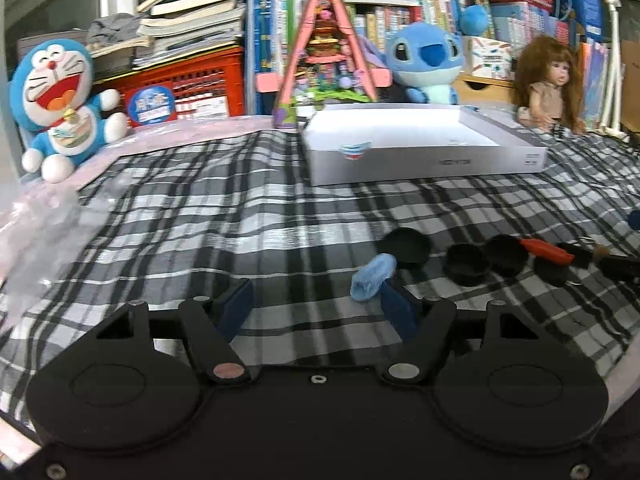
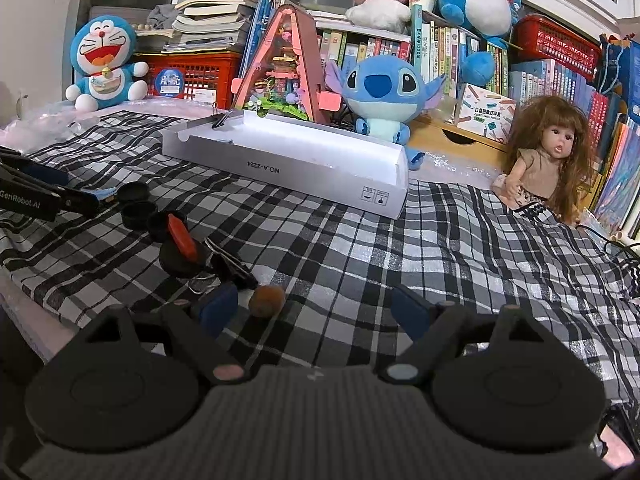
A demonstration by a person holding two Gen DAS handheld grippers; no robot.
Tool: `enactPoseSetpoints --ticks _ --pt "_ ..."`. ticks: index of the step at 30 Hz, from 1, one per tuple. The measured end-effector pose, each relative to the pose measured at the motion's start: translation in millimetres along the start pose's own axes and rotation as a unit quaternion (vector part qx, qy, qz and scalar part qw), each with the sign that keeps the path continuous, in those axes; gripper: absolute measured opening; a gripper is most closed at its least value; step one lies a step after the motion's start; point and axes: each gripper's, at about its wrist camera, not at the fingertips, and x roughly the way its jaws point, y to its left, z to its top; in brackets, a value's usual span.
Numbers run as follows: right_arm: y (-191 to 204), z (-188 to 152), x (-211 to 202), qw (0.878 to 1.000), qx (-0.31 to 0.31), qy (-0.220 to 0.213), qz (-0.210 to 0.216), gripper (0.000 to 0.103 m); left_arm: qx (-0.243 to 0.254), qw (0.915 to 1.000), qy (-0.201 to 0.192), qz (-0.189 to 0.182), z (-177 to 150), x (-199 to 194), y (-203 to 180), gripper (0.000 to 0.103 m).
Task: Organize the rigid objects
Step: 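Move both tools back toward the remaining clips and balls on the cloth, then grasp a light blue clip with the left tool while the right tool grasps a brown ball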
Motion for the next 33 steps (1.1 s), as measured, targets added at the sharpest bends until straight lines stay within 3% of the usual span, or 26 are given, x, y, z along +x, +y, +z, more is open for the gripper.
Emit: enactPoseSetpoints --ticks 5,14,25,29,31,33 --pt "2 1 3 1.000 0.001 0.004 -0.008 0.089 -0.013 0.9992 0.004 0.039 2 3 9 0.069" --pt "2 -2 3 1.000 0.015 0.003 -0.017 0.086 -0.011 0.9999 -0.009 0.009 2 -2 -5 0.070" --pt "10 -6 2 0.999 0.032 -0.002 -0.004 0.056 -0.009 0.9999 -0.011 -0.005 6 10 -31 0.066" --pt "12 -5 2 0.999 0.033 -0.006 0.003 0.045 -0.008 0.9997 -0.009 -0.021 8 11 -33 0.037" --pt "13 -5 3 0.999 0.033 0.000 0.007 0.022 -0.002 0.9998 -0.010 -0.018 9 10 -34 0.036" --pt "15 -4 3 0.999 0.034 0.002 0.009 0.019 -0.001 0.9997 -0.009 -0.021 9 9 -35 0.036"
